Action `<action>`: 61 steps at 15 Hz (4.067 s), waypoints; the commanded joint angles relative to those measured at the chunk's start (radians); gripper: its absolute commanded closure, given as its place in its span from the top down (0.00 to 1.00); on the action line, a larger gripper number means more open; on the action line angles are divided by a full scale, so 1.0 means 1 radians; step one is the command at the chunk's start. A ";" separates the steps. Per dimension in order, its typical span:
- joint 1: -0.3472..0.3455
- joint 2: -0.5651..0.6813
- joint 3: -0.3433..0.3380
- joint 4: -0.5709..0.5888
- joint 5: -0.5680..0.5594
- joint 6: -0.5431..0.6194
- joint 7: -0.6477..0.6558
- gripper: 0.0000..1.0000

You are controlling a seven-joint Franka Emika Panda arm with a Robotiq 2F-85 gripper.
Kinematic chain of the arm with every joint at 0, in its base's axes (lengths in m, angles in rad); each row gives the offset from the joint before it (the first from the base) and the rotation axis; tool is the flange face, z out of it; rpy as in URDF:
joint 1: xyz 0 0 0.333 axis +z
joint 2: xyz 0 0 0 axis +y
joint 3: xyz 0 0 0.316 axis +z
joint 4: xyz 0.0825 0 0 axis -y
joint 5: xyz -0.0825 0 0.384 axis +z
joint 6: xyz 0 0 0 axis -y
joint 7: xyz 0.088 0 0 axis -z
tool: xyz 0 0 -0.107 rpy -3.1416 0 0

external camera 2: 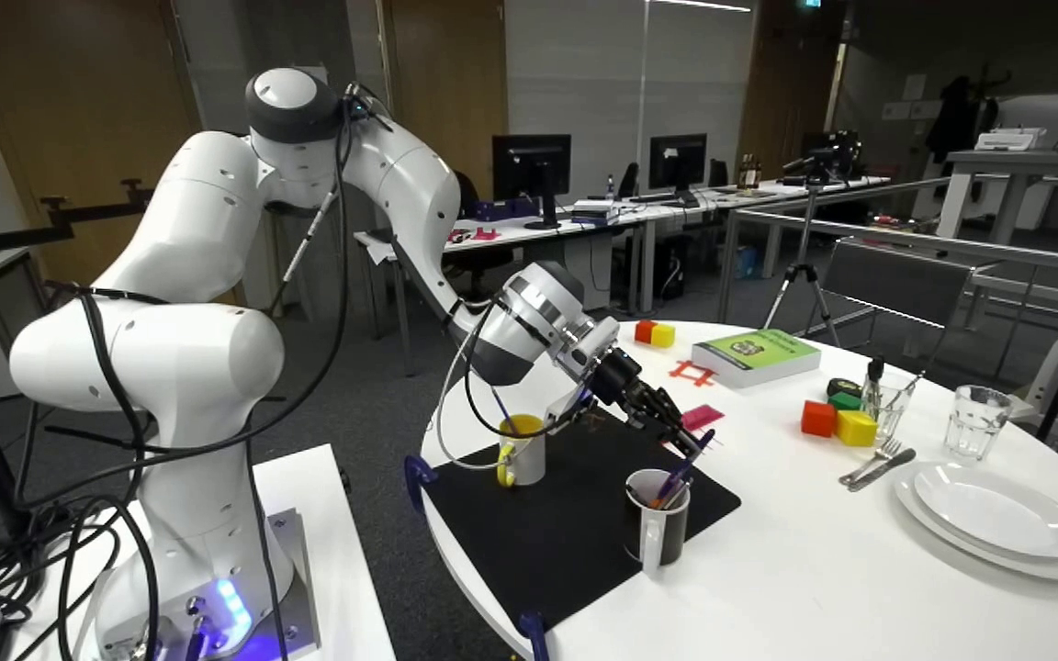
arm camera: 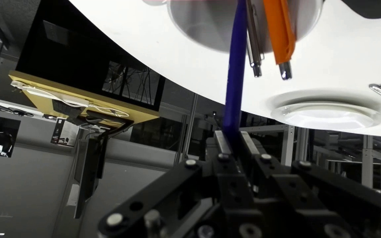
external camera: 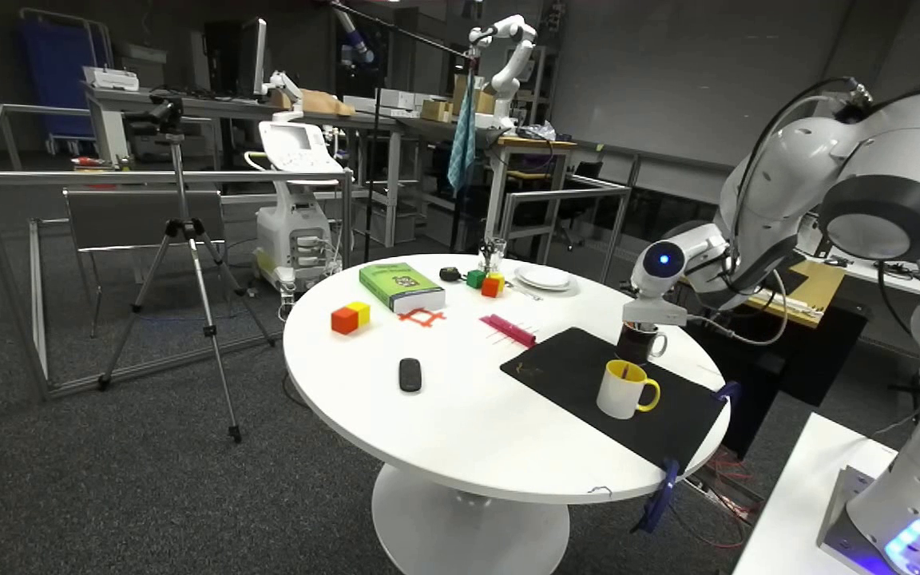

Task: Move the pen and place it in the cup

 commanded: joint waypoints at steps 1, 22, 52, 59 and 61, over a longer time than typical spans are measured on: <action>-0.066 0.044 0.046 0.046 0.005 0.018 0.006 0.03; -0.163 -0.057 0.113 0.084 -0.009 0.024 -0.057 1.00; -0.461 -1.052 0.559 -0.177 0.729 -0.392 -1.592 1.00; -0.896 -1.032 0.996 -0.145 1.054 -0.493 -1.842 1.00; -0.961 -1.029 1.065 -0.165 1.061 -0.462 -1.830 1.00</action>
